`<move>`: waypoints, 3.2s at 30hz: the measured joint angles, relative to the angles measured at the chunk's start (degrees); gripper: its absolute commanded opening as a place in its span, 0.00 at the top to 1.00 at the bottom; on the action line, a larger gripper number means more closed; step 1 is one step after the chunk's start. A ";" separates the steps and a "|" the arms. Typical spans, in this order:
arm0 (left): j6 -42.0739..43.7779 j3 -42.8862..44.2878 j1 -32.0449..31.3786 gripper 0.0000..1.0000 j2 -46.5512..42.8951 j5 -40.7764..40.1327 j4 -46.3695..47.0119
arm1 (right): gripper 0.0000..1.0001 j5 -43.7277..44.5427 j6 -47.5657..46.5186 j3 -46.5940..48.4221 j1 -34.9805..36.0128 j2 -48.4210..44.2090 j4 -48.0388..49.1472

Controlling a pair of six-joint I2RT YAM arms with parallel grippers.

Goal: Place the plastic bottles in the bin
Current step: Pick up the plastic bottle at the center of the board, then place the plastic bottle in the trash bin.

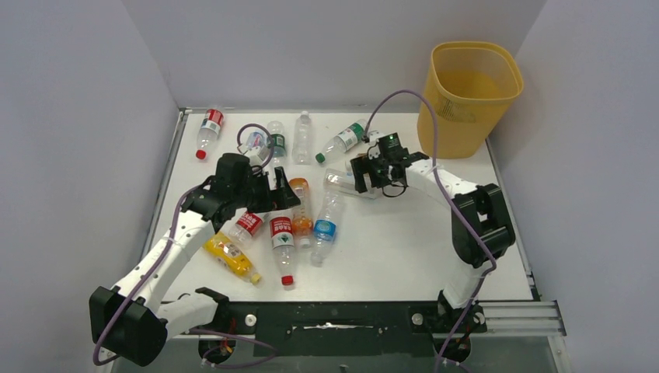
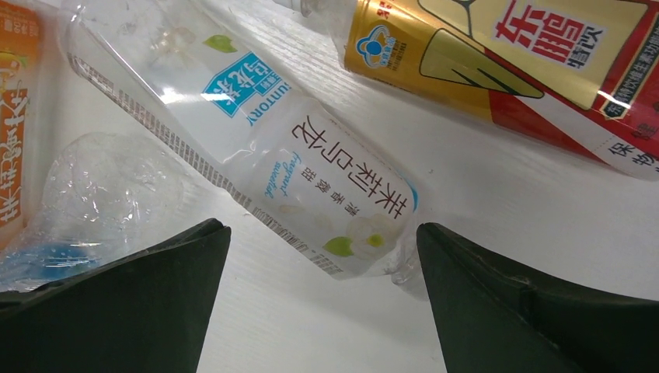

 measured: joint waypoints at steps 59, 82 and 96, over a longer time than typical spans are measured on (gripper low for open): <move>-1.55 -1.05 -1.95 0.12 2.12 0.48 2.19 | 0.34 2.56 -7.58 10.95 4.46 11.21 -5.25; -1.79 -1.14 -3.45 0.12 2.40 0.50 2.60 | 0.62 1.46 -5.86 19.65 -2.21 -4.04 -9.42; -2.82 -1.16 -6.51 0.12 4.22 0.46 4.37 | 0.63 6.88 2.95 35.65 -18.97 -10.27 -4.74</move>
